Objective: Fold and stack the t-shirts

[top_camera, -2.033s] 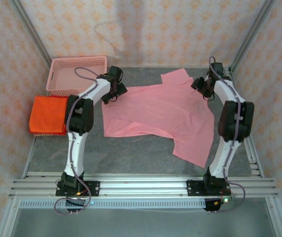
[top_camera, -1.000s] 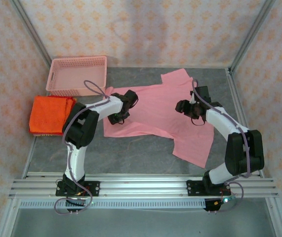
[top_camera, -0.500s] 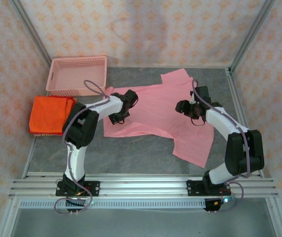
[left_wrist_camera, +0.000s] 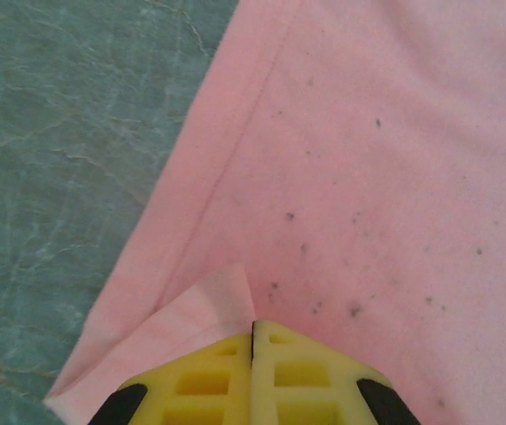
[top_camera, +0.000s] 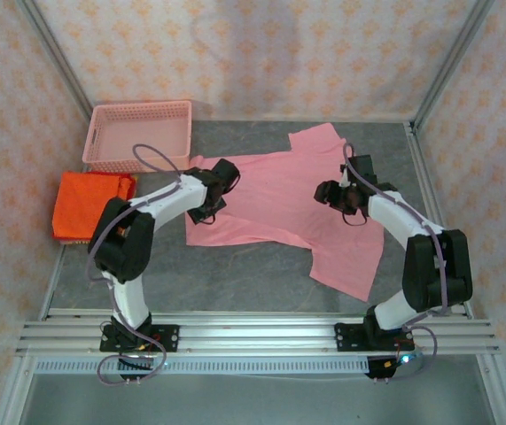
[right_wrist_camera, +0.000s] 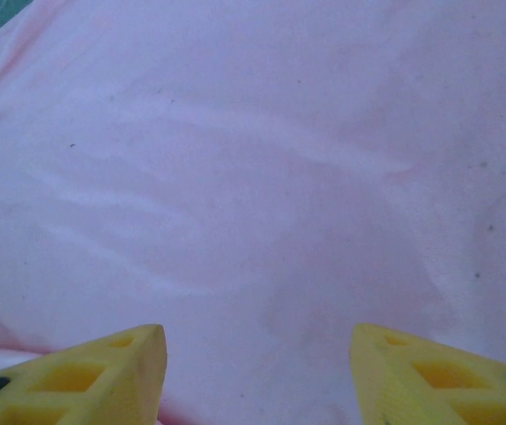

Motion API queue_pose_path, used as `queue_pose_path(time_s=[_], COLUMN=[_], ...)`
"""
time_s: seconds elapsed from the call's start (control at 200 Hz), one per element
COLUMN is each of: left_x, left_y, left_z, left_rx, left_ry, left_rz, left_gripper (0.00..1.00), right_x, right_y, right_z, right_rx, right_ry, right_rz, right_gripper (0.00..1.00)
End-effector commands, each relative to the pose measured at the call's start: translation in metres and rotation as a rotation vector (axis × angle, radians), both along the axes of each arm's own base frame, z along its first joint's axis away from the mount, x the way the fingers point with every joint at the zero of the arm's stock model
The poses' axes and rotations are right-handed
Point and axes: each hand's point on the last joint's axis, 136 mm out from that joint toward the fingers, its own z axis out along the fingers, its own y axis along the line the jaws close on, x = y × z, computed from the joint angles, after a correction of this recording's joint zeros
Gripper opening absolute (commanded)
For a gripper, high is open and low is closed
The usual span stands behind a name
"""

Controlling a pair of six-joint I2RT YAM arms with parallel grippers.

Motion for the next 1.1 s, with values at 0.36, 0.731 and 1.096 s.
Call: queue_pose_path(time_s=[0.36,0.731,1.096], left_x=[-0.122,-0.175,-0.116], left_y=[0.045,0.050,0.046], left_z=[0.001,-0.030,0.020], left_rx=[0.029,-0.040,0.013], left_ry=[0.125,0.217,0.014], left_rz=[0.046,0.086,0.020], left_gripper=[0.00,0.09,0.97], right_x=[0.015,0.020,0.016], right_y=[0.008,0.012,-0.016], right_z=[0.017,0.015,0.005], right_rx=[0.034,0.045,-0.079], right_ry=[-0.050,-0.040,-0.009], right_rz=[0.015,0.024,-0.083], right_gripper=[0.58,0.58,0.58])
